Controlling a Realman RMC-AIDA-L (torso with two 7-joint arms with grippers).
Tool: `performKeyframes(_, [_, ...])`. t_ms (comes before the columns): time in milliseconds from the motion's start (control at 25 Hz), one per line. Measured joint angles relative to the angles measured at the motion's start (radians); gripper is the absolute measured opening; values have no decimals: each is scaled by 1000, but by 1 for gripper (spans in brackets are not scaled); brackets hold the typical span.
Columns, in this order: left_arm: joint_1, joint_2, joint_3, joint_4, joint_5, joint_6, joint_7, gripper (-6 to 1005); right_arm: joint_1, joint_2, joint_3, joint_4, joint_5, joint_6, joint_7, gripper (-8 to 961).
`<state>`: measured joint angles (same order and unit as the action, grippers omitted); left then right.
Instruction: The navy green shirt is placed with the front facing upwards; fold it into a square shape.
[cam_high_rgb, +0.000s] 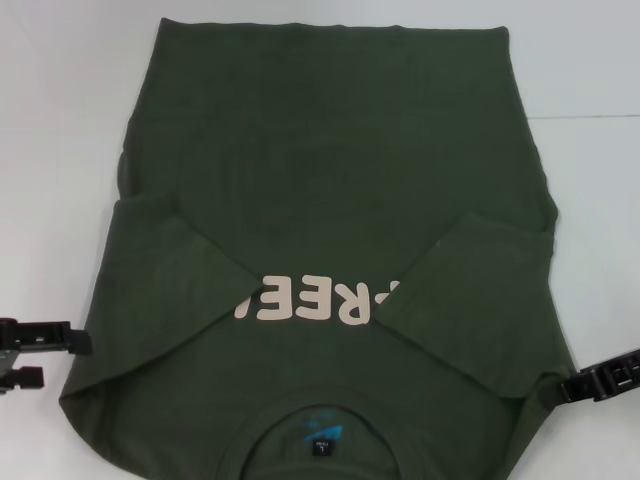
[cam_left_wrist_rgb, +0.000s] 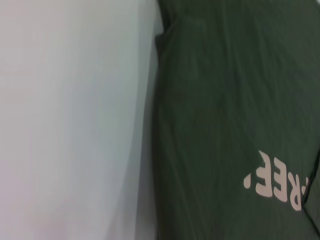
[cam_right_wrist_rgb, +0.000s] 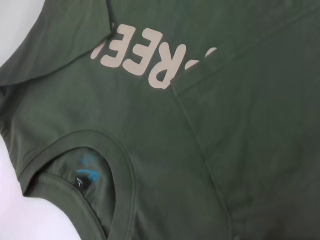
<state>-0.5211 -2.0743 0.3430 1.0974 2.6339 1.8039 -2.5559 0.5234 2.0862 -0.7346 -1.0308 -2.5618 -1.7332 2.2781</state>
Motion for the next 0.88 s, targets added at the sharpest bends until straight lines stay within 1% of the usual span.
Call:
performKeyframes(160, [-6,6,1,-30,15,-4,-5,948,2,0,0,-3,0,-2,-7,47])
performKeyframes(240, [-12,10,1,-46,41,-8,-5,931,3,0,0,-4,1,-5,-10,47])
performKeyframes(600, [-27,9,53,-103,78,-30,-5,853,5,0,-1,-5,17,-13,-20,46])
performKeyframes(880, [-39,12,71,-124,87,-59,-5,840,6,0,-11,1,19,-15,-22,46])
